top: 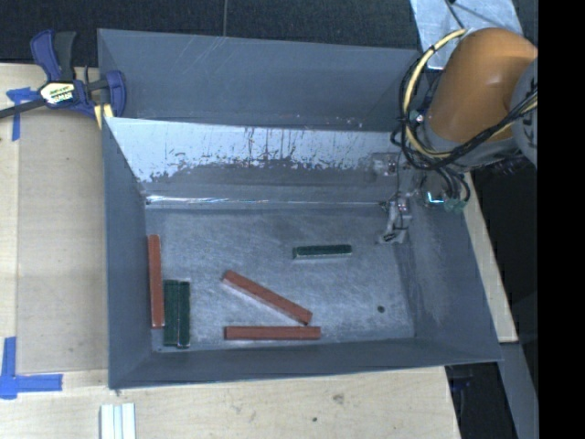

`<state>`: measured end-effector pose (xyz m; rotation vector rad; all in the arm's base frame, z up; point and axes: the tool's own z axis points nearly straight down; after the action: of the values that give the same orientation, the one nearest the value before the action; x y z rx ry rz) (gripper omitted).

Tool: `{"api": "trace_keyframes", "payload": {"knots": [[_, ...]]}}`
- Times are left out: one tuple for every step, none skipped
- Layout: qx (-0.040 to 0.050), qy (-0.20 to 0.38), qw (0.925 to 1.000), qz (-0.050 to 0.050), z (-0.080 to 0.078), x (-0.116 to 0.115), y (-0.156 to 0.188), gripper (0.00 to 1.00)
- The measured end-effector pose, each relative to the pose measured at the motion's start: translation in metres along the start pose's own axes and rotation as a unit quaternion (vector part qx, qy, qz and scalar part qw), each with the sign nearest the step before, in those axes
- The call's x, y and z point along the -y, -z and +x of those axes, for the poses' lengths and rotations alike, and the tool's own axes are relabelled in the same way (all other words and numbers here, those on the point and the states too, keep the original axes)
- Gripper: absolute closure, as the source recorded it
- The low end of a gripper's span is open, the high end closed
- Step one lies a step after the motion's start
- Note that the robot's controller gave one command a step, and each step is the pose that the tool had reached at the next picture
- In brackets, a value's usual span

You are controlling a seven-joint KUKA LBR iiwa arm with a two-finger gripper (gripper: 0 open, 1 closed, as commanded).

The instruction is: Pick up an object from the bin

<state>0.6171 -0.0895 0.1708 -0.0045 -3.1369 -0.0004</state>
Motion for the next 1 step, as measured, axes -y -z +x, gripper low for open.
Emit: {"api": "trace_keyframes", "payload": {"knots": [[0.0002,-0.001,1.0,-0.001,0.0059,-0.0367,-0.0997,0.0]]}}
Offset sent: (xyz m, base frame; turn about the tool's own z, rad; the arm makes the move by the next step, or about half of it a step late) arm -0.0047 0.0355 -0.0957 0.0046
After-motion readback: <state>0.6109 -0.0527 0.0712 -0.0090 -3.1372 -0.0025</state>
